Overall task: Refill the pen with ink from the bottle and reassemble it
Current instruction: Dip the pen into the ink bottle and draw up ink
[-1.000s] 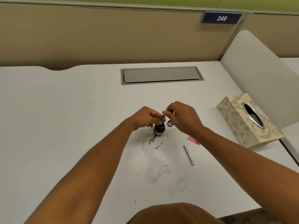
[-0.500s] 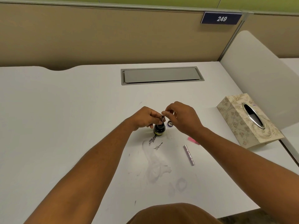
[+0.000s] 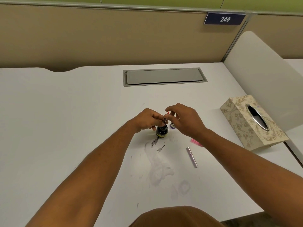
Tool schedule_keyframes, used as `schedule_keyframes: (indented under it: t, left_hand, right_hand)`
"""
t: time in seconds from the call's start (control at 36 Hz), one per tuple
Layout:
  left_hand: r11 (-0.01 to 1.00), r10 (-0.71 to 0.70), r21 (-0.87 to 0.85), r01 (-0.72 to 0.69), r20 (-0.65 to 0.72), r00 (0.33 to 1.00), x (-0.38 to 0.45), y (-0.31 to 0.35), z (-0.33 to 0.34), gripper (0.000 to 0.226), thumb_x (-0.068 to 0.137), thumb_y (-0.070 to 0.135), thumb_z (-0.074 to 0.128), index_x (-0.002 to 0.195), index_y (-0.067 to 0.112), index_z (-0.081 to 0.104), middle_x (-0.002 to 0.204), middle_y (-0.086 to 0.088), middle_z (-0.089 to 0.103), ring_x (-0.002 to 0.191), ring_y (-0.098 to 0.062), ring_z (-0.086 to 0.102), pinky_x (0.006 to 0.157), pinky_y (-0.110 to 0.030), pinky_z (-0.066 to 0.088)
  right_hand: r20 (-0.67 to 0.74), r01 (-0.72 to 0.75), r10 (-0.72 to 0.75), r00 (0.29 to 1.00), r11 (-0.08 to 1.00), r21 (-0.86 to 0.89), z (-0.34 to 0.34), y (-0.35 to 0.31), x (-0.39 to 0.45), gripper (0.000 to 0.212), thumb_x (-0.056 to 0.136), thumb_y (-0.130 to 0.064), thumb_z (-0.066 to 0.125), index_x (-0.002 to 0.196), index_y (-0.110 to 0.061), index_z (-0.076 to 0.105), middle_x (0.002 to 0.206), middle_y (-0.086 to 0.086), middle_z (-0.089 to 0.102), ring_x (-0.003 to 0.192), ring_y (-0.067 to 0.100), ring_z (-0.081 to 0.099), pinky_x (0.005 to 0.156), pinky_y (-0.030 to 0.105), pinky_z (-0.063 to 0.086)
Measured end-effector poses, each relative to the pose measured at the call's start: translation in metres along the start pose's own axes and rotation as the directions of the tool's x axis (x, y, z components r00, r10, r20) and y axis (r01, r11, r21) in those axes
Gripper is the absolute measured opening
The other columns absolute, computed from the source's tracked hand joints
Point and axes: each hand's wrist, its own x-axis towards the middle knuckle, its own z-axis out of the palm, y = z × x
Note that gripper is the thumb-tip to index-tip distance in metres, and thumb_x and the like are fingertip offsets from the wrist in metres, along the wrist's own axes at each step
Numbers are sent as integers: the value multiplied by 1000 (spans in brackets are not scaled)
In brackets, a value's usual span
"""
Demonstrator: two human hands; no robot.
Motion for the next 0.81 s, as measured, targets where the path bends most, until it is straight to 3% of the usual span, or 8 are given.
schedule_keyframes:
  t: [0.08,0.19,0.36,0.47,0.64,0.81]
  left_hand:
    - [1000,-3,1,3,5,1000,0,1,0,21,87,9,73,107,14,79,90,4,77,50,-3,54,52,-15,42]
    - [1000,-9,3,9,-6,1000,1,0,1,20,87,10,74,105,15,79,87,5,76,49,-3,55,53,-16,43]
    - [1000,-21,4,21,-12,1000,1,1,1,21,87,10,73,107,15,79,93,1,78,48,-3,54,52,-17,42]
    - [999,-31,14,31,0,1000,0,2,1,22,87,9,73,108,14,78,96,0,78,47,-4,55,51,-17,42]
    - [999,-31,6,31,13,999,-1,4,2,22,87,7,72,107,15,79,100,-5,77,47,-7,58,50,-16,45]
    - [1000,-28,-11,29,18,999,-2,5,2,24,88,5,72,110,12,77,103,-7,77,47,-9,60,50,-16,46]
  right_hand:
    - [4,4,-4,1000,1000,-7,0,0,0,13,95,-31,60,99,-22,69,90,-8,65,71,9,54,67,32,49]
    - [-7,-26,25,1000,999,-22,1,0,0,18,94,-36,62,91,-19,68,84,-9,62,72,14,56,63,27,41]
    - [21,-4,4,1000,1000,3,-1,0,0,17,94,-32,63,107,-23,70,92,-9,66,74,13,60,71,30,45]
    - [-3,32,-32,999,998,-52,-1,1,0,11,93,-28,65,95,-20,72,87,-5,68,74,17,62,72,33,41]
    - [-47,44,-49,998,995,-90,-3,1,-1,19,90,-36,68,83,-19,70,76,-6,65,66,17,61,71,38,45]
    - [16,52,-52,999,998,-47,-6,-1,2,14,92,-35,65,98,-23,72,91,-7,69,71,13,64,74,34,45]
